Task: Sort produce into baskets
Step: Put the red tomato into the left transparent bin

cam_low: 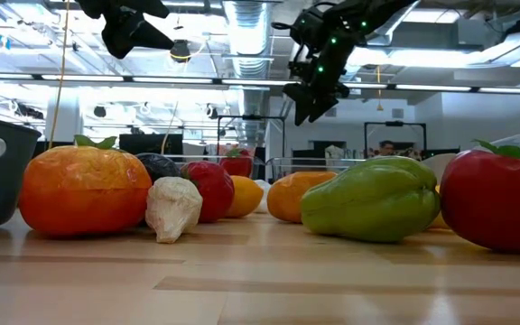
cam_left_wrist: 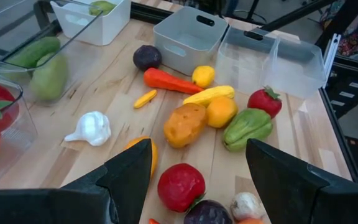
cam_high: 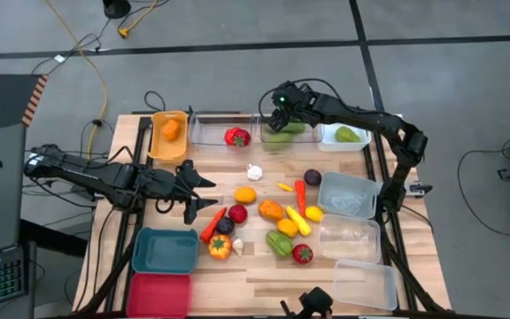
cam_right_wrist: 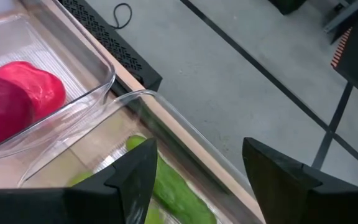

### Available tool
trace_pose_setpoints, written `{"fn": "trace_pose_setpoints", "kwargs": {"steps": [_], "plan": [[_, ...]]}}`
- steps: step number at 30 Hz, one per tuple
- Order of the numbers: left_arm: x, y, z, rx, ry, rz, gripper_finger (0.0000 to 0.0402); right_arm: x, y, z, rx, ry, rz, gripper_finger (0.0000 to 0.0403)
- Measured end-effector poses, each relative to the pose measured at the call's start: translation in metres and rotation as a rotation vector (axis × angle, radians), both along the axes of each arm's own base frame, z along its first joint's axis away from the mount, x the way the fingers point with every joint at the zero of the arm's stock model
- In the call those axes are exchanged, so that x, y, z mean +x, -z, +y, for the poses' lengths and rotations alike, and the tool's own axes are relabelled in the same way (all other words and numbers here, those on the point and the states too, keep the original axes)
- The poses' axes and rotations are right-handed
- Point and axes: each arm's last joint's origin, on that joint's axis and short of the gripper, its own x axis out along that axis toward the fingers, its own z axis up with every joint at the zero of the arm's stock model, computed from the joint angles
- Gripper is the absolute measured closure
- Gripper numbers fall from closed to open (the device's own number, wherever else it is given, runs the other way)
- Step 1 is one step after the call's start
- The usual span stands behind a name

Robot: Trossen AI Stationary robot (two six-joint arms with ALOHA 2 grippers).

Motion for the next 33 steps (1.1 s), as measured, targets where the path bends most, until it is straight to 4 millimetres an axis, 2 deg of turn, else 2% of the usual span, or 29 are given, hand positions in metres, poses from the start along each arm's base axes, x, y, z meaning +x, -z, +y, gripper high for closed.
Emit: {"fn": "trace_pose_setpoints", "kwargs": {"steps": [16, 28, 33], "plan": [[0.0, 0.0, 0.0, 0.015, -0.008, 0.0, 0.0146, 0.002, 0.0, 0.004, 0.0, -0.011, 0.0, 0.0137], [0.0, 0.0, 0.003, 0.058, -0.088, -0.009, 0.0042, 0.001, -0.002, 0.004, -0.002, -0.011, -0.003, 0.0137], [0.0, 0.0, 0.003, 0.057, -0.088, -0.009, 0.0015, -0.007, -0.021, 0.01, -0.025, -0.025, -0.049, 0.0137]]}}
